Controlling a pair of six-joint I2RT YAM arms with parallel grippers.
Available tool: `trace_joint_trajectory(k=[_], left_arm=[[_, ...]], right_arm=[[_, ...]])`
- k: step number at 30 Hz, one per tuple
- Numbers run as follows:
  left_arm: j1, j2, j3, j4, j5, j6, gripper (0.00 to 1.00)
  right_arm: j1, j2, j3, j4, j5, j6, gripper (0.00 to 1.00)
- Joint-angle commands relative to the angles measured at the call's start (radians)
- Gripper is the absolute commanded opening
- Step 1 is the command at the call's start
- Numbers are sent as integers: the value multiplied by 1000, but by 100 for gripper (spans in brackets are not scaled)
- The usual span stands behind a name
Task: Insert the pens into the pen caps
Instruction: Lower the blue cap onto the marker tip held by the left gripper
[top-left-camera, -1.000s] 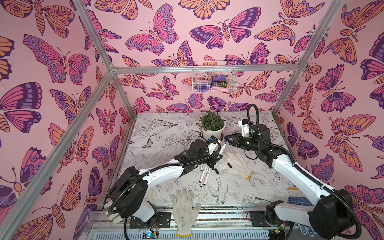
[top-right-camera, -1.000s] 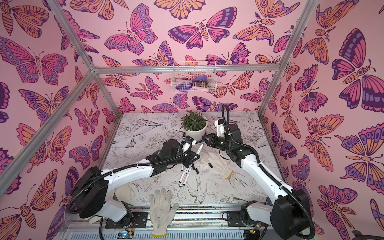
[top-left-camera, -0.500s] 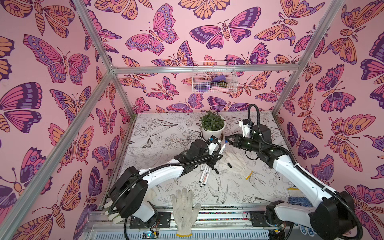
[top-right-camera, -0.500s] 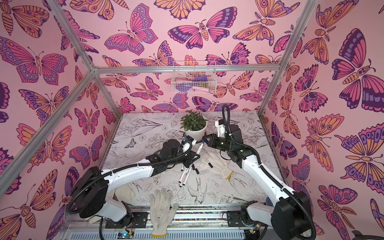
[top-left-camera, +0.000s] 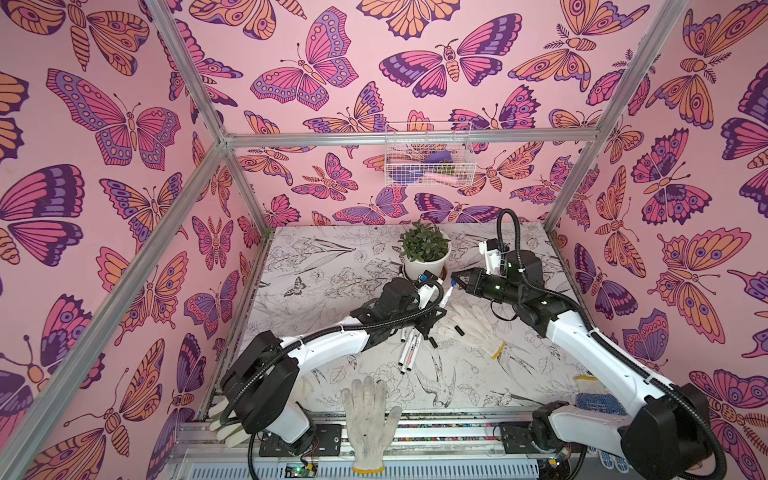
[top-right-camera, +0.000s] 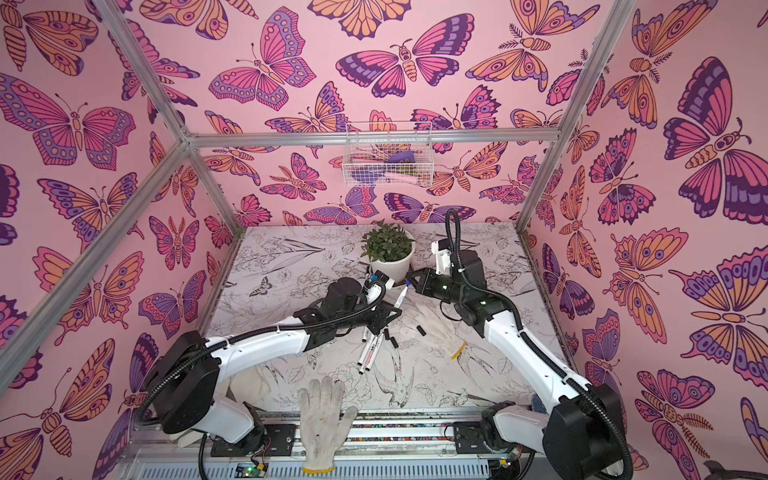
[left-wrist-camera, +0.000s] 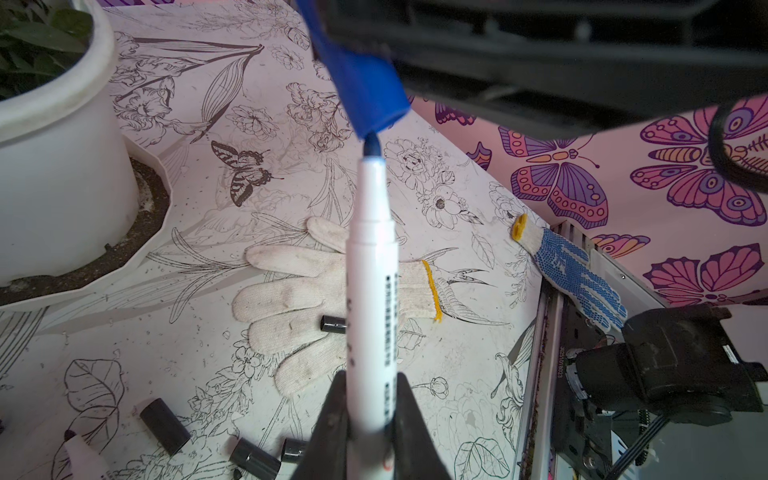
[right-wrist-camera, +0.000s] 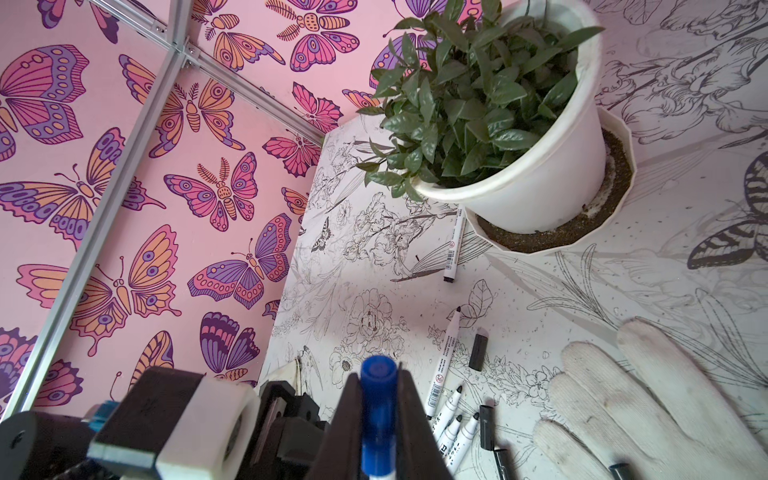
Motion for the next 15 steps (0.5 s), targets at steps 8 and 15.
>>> trace_joint_trajectory(k=[8, 15], left_arm=[[5, -4, 13, 50, 0, -11, 0], [26, 3, 17, 51, -17, -55, 0]], right_arm=[[16, 3, -12, -4, -2, -45, 0], [30, -9, -18, -11, -3, -44, 0]])
